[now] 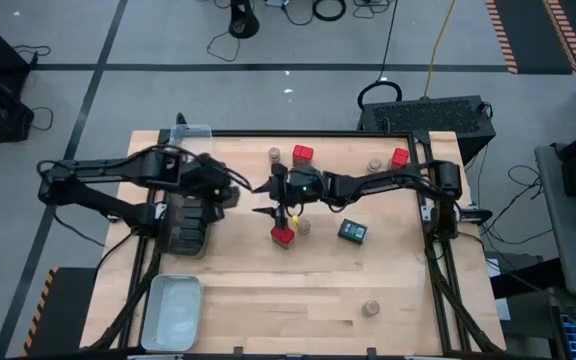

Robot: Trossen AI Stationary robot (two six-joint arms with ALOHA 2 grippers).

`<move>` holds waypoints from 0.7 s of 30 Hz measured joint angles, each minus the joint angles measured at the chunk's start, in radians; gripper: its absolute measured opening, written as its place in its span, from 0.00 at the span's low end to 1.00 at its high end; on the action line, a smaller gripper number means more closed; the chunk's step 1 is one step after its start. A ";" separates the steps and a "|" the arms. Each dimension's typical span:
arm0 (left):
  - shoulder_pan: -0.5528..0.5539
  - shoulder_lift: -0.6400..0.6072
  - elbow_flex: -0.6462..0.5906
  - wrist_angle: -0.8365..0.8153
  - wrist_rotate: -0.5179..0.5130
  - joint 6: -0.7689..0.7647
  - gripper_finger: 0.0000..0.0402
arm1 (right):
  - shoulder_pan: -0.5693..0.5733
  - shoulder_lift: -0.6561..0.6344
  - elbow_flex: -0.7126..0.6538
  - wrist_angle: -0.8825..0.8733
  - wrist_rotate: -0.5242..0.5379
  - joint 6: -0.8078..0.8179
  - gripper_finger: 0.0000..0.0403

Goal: Sort spices by type
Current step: Put the black seasoning can into the black bin

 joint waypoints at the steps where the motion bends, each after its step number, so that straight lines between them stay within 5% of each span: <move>1: 0.000 -0.021 0.000 -0.033 -0.016 -0.046 0.34 | -0.007 -0.009 0.000 -0.014 0.000 0.000 0.58; 8: -0.025 -0.178 0.000 -0.154 -0.179 -0.456 0.34 | -0.025 -0.029 0.000 -0.056 -0.007 0.010 0.59; 21: -0.063 -0.217 -0.074 -0.420 -0.214 -0.919 0.34 | -0.025 -0.029 0.000 -0.089 -0.009 0.004 0.59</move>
